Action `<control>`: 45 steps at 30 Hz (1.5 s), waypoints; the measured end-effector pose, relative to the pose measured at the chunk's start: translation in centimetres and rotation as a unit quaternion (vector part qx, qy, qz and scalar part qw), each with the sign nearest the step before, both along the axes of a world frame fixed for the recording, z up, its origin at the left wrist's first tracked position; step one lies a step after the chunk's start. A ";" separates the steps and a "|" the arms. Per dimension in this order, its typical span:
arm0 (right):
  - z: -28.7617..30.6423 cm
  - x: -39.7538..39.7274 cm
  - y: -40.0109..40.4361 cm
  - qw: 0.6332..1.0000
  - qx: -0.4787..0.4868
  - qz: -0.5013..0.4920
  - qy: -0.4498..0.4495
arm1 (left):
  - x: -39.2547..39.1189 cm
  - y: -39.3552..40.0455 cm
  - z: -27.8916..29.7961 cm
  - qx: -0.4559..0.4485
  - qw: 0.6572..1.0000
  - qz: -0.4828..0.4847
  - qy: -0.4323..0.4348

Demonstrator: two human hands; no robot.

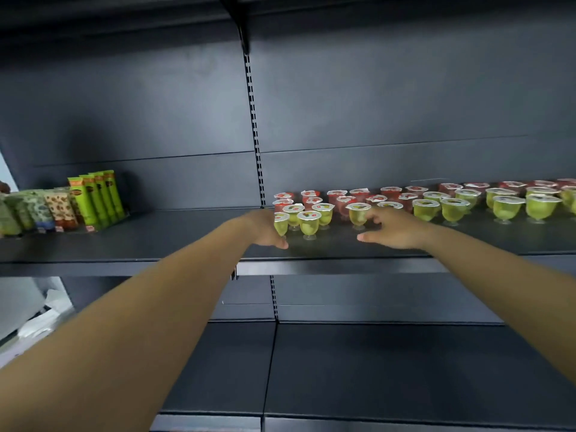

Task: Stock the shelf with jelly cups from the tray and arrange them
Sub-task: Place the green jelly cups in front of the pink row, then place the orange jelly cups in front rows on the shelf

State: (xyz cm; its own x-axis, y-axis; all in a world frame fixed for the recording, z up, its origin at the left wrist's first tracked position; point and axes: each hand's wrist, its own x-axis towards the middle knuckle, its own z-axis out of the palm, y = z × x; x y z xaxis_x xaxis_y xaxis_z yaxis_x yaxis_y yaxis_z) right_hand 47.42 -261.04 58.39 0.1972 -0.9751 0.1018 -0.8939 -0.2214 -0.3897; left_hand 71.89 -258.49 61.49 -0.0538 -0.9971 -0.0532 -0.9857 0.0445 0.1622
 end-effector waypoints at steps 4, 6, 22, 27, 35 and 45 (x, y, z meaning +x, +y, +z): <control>1.5 -3.0 7.6 0.990 -0.069 0.005 0.125 | -3.4 6.4 0.4 -0.051 0.997 -0.033 -0.053; 1.5 -4.4 11.6 0.985 -0.076 -0.010 0.155 | -5.4 9.9 -0.3 -0.062 0.995 -0.060 -0.056; -6.3 -16.2 25.0 0.983 0.006 -0.034 0.180 | -19.7 21.3 -10.6 0.034 0.991 -0.125 -0.036; -14.3 -21.1 22.8 0.991 0.041 -0.042 0.123 | -24.8 18.2 -19.4 0.101 0.985 -0.138 -0.007; -33.0 -31.3 17.7 0.974 0.200 -0.026 0.099 | -33.4 13.4 -39.4 0.252 0.962 -0.082 0.065; -58.9 -41.7 18.7 0.909 0.411 -0.053 0.045 | -41.1 16.4 -65.7 0.415 0.900 -0.015 0.137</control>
